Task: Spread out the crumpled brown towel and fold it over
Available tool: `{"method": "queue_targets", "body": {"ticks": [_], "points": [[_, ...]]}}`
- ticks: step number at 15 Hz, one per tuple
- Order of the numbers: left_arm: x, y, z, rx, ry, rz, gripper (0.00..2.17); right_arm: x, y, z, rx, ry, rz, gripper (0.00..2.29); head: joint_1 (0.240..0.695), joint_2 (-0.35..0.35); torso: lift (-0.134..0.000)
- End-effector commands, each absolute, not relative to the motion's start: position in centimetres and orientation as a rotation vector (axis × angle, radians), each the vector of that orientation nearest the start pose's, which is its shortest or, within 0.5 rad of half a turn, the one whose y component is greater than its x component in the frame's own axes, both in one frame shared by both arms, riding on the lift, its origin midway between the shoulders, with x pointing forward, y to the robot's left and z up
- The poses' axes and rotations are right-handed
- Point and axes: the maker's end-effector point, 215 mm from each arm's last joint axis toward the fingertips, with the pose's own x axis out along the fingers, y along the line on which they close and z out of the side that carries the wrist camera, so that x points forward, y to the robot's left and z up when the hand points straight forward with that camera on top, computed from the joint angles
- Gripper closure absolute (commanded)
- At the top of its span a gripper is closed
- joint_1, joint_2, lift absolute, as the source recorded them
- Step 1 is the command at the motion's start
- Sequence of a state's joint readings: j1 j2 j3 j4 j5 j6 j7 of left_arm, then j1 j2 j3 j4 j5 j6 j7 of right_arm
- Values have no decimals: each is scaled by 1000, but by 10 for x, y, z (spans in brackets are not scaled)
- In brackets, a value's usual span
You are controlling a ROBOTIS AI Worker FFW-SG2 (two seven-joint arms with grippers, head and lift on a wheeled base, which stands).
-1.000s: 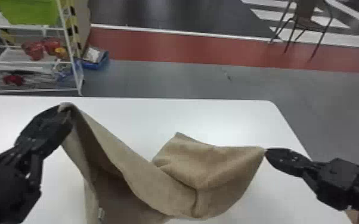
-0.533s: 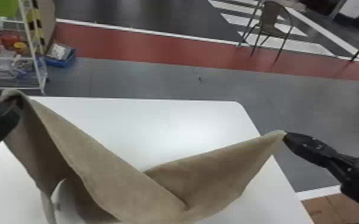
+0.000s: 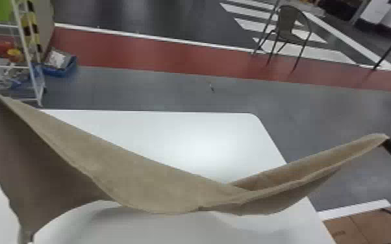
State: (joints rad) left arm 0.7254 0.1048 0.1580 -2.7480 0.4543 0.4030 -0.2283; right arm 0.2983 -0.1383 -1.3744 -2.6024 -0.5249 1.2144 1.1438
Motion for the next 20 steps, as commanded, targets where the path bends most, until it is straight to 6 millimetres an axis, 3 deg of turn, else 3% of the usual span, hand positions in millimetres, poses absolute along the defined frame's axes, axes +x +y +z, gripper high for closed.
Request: {"method": "queue_targets", "body": {"ticks": [1, 3, 5, 8, 11, 13, 16, 17, 20], "points": [[363, 177, -137, -245, -85, -381, 1561, 260, -465, -118, 178, 123, 224, 1538, 667, -350, -123], [360, 186, -131, -282, -79, -395, 1561, 242, -467, -109, 224, 92, 226, 1538, 658, -350, -123], [356, 199, -131, -307, -62, -407, 1561, 225, -463, -112, 306, 100, 237, 1538, 654, -350, -123], [349, 214, -127, -307, -67, -379, 1561, 207, -457, -112, 387, 84, 260, 1538, 683, -350, -123], [345, 245, -123, -296, -88, -322, 1561, 200, -451, -121, 480, 107, 285, 1538, 695, -350, -123], [348, 260, -121, -268, -96, -281, 1561, 219, -457, -151, 528, 185, 257, 1538, 695, -350, -123], [361, 272, -126, -235, -102, -220, 1561, 273, -459, -225, 586, 338, 204, 1538, 695, -350, -123], [370, 267, -137, -216, -82, -211, 1561, 292, -461, -253, 573, 392, 180, 1538, 695, -350, -123], [402, 243, -175, -202, -27, -207, 1561, 342, -458, -295, 518, 438, 155, 1538, 695, -337, -123]]}}
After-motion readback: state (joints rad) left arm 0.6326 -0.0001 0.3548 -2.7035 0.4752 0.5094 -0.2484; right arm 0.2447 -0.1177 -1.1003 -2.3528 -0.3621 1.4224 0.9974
